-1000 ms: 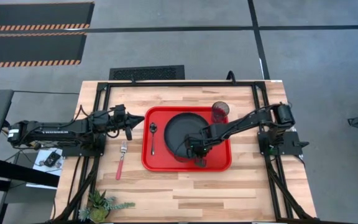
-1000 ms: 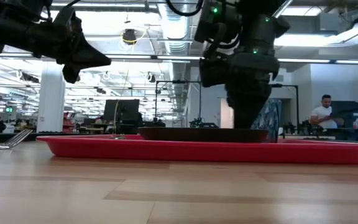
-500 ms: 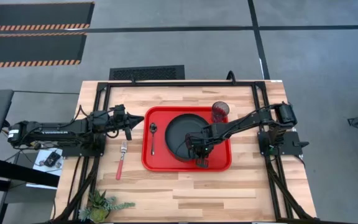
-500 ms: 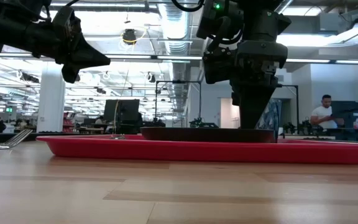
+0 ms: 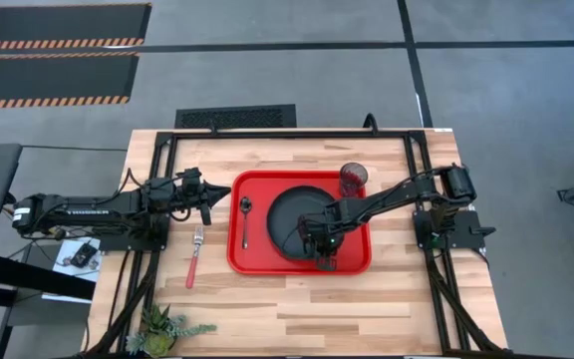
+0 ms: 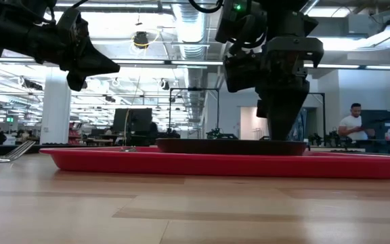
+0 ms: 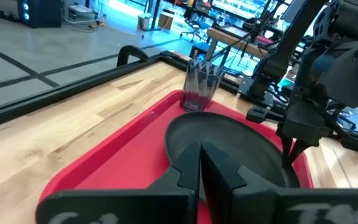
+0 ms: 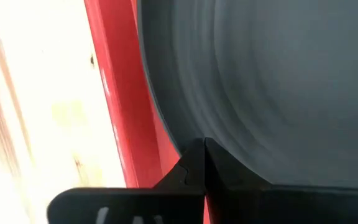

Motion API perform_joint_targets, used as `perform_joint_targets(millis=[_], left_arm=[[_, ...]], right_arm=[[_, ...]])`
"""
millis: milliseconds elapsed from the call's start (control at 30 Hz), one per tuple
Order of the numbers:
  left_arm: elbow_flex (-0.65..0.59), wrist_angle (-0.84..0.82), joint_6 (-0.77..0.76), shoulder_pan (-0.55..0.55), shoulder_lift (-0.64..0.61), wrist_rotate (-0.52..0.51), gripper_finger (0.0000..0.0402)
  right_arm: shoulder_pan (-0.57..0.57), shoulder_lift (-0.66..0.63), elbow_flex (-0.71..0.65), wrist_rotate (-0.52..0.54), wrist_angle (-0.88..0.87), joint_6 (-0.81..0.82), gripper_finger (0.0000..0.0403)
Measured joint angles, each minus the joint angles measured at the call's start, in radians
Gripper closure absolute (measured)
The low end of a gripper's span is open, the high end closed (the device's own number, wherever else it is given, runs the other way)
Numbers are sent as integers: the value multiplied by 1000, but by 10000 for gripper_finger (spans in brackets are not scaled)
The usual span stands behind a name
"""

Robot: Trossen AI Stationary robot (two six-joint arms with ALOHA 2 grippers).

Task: Pick and place plate/cup/fork/spoon on tray
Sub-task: Move the black plate to the center of the orange tray, then put the pink fork on the orange tray

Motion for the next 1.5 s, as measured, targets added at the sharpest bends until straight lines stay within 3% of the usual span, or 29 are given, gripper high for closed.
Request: perform_joint_targets(millis=[367,1067,1500], left_arm=[[0,-17,-3,0,0,0,402],[0,-22,-8,0,0,1,401],[0,-57,-79,0,0,99,401]], right_arm=[[-1,-1,17,68,-34,-4,390],[12,-5,18,7,-69,-3,390],[-21,-246,18,101,-71,49,393]])
